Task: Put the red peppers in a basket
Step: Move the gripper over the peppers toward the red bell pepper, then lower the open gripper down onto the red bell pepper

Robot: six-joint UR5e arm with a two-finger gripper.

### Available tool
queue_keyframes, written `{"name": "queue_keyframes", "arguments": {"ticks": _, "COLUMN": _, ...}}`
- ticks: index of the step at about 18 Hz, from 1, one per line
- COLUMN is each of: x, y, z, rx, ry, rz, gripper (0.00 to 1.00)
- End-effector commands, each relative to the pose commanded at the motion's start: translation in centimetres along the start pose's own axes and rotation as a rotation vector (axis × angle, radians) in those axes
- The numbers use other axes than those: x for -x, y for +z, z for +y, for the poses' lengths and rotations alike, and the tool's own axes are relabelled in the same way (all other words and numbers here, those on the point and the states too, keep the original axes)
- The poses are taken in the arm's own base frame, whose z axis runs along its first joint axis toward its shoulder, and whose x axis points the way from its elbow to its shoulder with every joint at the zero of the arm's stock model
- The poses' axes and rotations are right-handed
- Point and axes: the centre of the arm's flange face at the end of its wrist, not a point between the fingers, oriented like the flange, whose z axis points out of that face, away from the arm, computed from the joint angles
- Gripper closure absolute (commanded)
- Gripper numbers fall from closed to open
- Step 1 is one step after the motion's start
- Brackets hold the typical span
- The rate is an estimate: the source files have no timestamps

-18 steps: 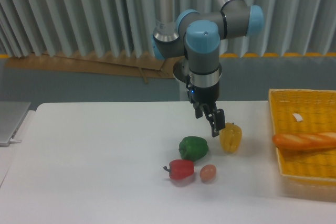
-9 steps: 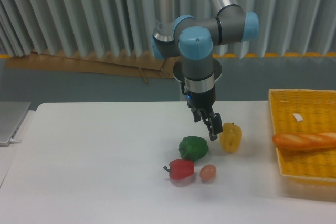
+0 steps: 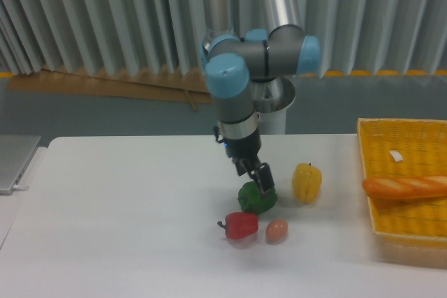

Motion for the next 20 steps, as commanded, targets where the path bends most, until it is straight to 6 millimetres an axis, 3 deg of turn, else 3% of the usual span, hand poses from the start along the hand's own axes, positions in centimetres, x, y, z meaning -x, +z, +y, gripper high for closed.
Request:
{"name": "queue_keyframes", "arguments": {"ticks": 5, "x": 0.7, "y": 2.0, "z": -0.6, "rx": -0.002, "ry": -0.004, "rz": -0.003, "gripper": 0.00}}
{"name": "queue_keyframes", "arguments": {"ticks": 10, "x": 1.6, "y": 5.4, "z": -1.0, "rx": 0.063, "ry": 0.005, "rz": 0.003, "gripper": 0.00}}
{"name": "queue_keyframes", "arguments": {"ticks": 17, "x": 1.1, "y": 6.3, "z": -1.7, "rx": 0.070, "ry": 0.014, "rz": 0.013, "gripper": 0.00}}
{"name": "queue_keyframes", "arguments": {"ticks": 20, "x": 0.6, "y": 7.7, "z": -2.6, "rx": 0.081, "ry": 0.027, "rz": 0.029, "gripper": 0.00}}
